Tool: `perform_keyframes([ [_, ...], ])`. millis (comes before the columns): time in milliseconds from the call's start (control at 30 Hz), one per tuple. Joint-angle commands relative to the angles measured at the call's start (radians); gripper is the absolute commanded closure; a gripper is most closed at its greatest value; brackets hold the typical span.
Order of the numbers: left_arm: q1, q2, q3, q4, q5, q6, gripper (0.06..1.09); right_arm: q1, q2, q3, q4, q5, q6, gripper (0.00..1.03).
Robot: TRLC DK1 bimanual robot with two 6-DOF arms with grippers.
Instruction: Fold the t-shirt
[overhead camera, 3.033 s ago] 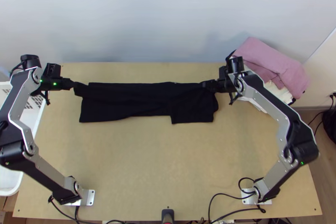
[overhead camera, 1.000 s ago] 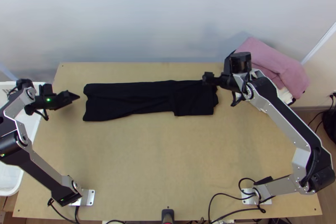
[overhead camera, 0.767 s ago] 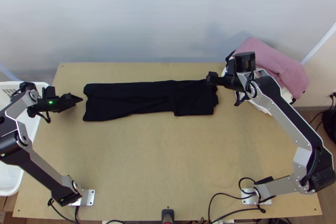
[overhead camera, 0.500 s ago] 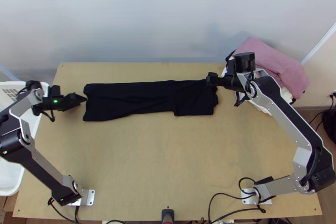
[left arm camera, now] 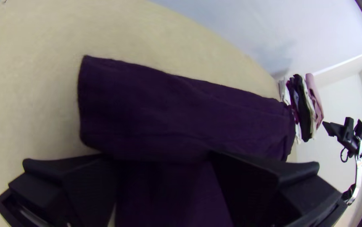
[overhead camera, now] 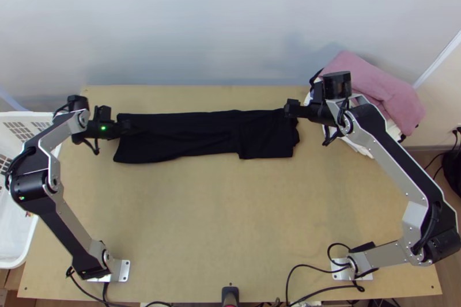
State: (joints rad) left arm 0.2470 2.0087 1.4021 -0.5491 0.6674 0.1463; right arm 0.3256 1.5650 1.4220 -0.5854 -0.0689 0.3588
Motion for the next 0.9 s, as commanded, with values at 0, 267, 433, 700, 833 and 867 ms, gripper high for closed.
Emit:
perform_keyframes([
  [0, -0.057, 0.047, -0.006, 0.006, -0.035, -0.047, 0.17, -0.008, 0.009, 0.025, -0.004, -0.006, 0.002, 0.04],
  [267, -0.109, 0.024, -0.041, 0.057, -0.089, -0.086, 0.51, -0.008, 0.006, 0.020, -0.004, -0.006, 0.003, 0.04],
  [433, -0.068, 0.005, -0.066, 0.058, -0.127, -0.071, 1.05, -0.011, -0.002, 0.011, -0.004, -0.006, 0.003, 0.04],
  [700, 0.164, -0.013, -0.040, -0.031, -0.127, 0.084, 1.05, -0.019, -0.014, -0.015, -0.004, -0.006, 0.002, 0.04],
  [833, 0.278, -0.004, 0.032, -0.110, -0.127, 0.171, 1.05, -0.019, -0.014, -0.026, -0.001, -0.006, 0.002, 0.04],
  [867, 0.301, -0.001, 0.055, -0.135, -0.127, 0.191, 1.05, -0.019, -0.014, -0.026, -0.001, -0.006, 0.002, 0.04],
])
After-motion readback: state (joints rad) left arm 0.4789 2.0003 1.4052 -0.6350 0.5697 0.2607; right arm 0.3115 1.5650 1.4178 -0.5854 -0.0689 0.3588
